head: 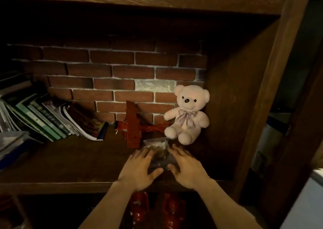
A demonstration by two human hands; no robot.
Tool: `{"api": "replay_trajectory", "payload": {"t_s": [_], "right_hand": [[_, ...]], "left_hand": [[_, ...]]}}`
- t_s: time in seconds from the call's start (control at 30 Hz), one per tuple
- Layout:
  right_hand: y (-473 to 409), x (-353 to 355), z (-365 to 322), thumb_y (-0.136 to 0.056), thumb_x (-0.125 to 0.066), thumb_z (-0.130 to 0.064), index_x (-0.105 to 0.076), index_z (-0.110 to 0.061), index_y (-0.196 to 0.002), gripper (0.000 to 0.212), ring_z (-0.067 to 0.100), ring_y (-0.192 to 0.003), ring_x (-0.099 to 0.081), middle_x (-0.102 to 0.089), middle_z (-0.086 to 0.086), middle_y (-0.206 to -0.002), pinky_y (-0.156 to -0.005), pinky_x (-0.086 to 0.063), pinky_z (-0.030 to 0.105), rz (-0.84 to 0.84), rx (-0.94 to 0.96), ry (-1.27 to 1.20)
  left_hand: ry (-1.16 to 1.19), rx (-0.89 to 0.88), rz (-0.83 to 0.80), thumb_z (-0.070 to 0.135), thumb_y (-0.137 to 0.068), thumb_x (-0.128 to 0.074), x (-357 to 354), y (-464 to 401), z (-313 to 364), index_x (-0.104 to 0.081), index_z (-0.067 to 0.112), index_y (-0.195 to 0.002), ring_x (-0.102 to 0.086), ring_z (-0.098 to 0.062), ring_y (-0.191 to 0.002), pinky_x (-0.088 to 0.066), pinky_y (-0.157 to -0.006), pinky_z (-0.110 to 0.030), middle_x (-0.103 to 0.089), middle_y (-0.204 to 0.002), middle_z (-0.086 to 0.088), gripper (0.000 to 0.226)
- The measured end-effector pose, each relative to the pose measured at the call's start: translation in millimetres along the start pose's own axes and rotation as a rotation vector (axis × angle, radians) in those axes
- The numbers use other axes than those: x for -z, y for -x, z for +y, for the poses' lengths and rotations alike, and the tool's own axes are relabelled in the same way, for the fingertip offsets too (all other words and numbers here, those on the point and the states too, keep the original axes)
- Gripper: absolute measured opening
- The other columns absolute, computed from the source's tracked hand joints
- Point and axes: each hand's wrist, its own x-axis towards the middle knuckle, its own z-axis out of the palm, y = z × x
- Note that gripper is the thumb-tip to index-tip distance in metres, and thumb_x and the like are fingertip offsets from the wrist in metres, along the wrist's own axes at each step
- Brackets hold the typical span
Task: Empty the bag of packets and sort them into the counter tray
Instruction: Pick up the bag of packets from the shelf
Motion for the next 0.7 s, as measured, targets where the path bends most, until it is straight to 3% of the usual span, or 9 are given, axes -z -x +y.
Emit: {"api": "replay_trajectory", "payload": {"t_s": [0.17, 0.43, 0.57, 0.7], "right_hand": [[-0.3, -10.6, 5.8, -0.096, -0.054, -0.045, -0.04, -0.037, -0.15, 0.056, 0.016, -0.149, -0.03, -0.03, -0.011, -0.163, -0.116, -0.038, 0.039, -0.061, -0.01, -0.02], [5.1, -15.5, 7.6, -0.083, -0.067, -0.06, -0.039, -0.036, -0.15, 0.076, 0.017, -0.144, -0.038, -0.029, -0.012, -0.163, -0.113, -0.04, 0.04, -0.122, 0.028, 0.036], [8.1, -15.1, 5.3, -0.083, -0.074, -0.048, -0.043, -0.035, -0.148, 0.073, 0.019, -0.14, -0.045, -0.036, -0.011, -0.16, -0.112, -0.042, 0.041, -0.109, 0.032, 0.115], [13.0, -13.5, -0.7, -0.084, -0.077, -0.032, -0.055, -0.031, -0.138, 0.059, 0.019, -0.128, -0.056, -0.052, -0.009, -0.144, -0.105, -0.047, 0.036, -0.047, 0.073, 0.138]], "left_hand": [[-0.021, 0.0, -0.088, 0.061, -0.09, -0.052, -12.5, 2.4, 0.4, -0.019, 0.032, -0.155, -0.023, -0.028, -0.15, -0.02, -0.121, -0.042, -0.026, -0.164, -0.002, 0.078], [-0.019, -0.025, -0.073, 0.052, -0.094, -0.052, -20.3, 2.5, -1.5, -0.04, 0.036, -0.142, -0.035, -0.022, -0.143, -0.033, -0.115, -0.041, -0.037, -0.158, 0.005, 0.053], [-0.02, -0.024, -0.086, 0.048, -0.096, -0.053, -18.6, 6.6, 1.9, -0.046, 0.033, -0.137, -0.048, -0.019, -0.13, -0.042, -0.106, -0.037, -0.054, -0.141, 0.005, 0.044], [-0.051, -0.059, -0.16, 0.046, -0.09, -0.064, -15.5, 13.7, 2.3, -0.042, 0.037, -0.137, -0.049, -0.017, -0.126, -0.041, -0.106, -0.037, -0.054, -0.136, 0.007, 0.053]]}}
